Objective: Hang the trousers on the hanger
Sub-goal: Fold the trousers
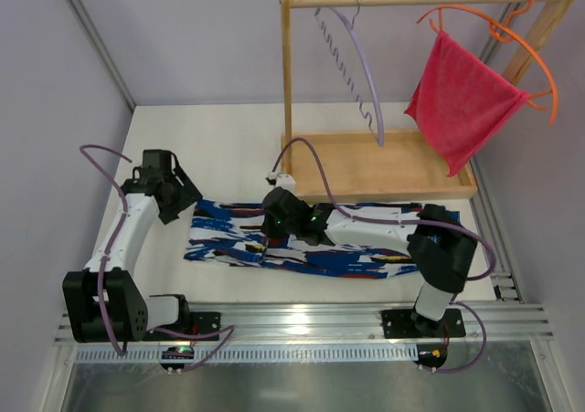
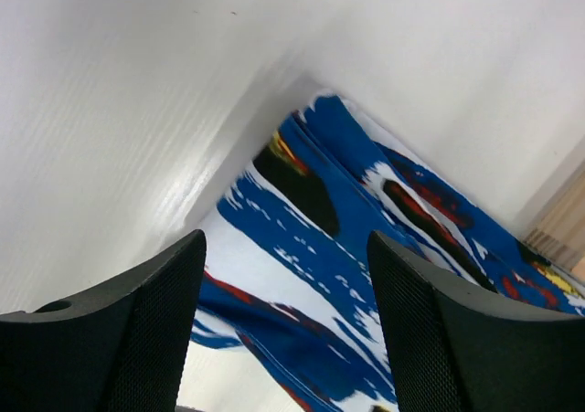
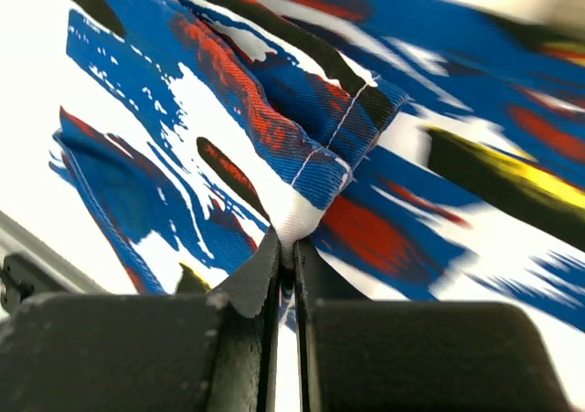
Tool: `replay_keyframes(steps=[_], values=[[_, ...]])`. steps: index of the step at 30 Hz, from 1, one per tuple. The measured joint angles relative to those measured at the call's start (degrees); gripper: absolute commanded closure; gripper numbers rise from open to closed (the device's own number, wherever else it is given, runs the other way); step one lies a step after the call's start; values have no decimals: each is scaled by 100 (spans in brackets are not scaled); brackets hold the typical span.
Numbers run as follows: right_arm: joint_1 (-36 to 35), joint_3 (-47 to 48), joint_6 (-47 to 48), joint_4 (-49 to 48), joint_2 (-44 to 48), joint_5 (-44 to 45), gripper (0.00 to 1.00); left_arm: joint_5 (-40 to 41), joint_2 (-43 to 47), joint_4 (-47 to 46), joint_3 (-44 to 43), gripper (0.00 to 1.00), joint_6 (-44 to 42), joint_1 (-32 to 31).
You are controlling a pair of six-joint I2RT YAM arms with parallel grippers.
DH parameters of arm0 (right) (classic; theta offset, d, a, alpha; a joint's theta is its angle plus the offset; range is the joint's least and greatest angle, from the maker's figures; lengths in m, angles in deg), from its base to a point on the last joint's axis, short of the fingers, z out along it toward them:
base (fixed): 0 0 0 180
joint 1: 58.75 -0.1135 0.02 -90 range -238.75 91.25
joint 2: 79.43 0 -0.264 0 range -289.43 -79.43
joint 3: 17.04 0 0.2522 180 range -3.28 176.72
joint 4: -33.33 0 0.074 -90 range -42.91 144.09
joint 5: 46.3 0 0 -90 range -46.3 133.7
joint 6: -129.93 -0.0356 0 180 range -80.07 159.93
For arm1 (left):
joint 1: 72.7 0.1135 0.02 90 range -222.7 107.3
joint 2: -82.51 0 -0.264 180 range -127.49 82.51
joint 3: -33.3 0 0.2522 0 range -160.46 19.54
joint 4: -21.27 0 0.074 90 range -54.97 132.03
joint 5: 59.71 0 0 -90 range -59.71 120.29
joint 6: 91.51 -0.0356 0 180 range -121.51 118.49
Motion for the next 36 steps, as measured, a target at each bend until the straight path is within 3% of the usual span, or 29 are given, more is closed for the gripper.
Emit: replay_keyframes(steps=[5, 10, 13, 14, 18, 27, 36], values=[[339, -758, 208, 638, 1252, 129, 96, -490, 31, -44, 129, 26, -190, -42], [822, -1447, 411, 1119, 1884, 201, 96, -863, 31, -195, 380, 23, -214, -387], [1220, -1840, 575, 1198, 2004, 111, 72, -1123, 28, -411, 586, 23, -192, -654], [1320, -1919, 619, 1202, 2002, 76, 60, -1207, 28, -498, 658, 23, -181, -730], [1532, -1987, 907, 1353, 2033, -28, 48, -1390, -94, -706, 822, 25, -162, -1027], [1515, -2070, 1038, 1377, 3056, -817, 48, -1543, -168, -909, 778, 26, -129, -1526], [979, -2885, 846, 811, 3101, -1305, 51, -1821, -258, -1513, 1084, 26, 157, -1965]])
